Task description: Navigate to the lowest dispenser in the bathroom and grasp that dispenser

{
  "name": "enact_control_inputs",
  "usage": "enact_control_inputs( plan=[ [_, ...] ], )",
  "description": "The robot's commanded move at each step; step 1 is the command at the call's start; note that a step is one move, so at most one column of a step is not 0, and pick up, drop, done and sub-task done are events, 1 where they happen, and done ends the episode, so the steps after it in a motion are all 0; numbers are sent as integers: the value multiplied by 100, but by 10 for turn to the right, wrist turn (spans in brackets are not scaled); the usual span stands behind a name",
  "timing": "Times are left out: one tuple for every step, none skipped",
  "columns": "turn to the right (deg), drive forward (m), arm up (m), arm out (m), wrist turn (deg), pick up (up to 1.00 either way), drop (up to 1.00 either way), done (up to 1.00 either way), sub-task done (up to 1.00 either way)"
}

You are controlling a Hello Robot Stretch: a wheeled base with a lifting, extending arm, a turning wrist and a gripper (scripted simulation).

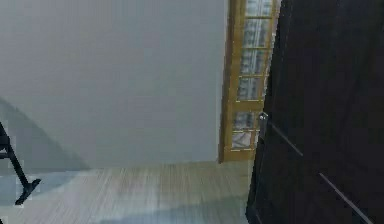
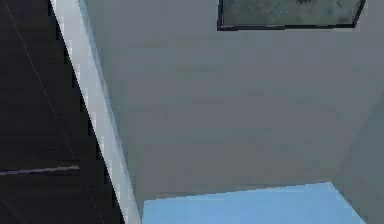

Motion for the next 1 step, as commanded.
enact_control_inputs(
  plan=[
    [0,100,0,0,0,0,0,0,0]
  ],
)
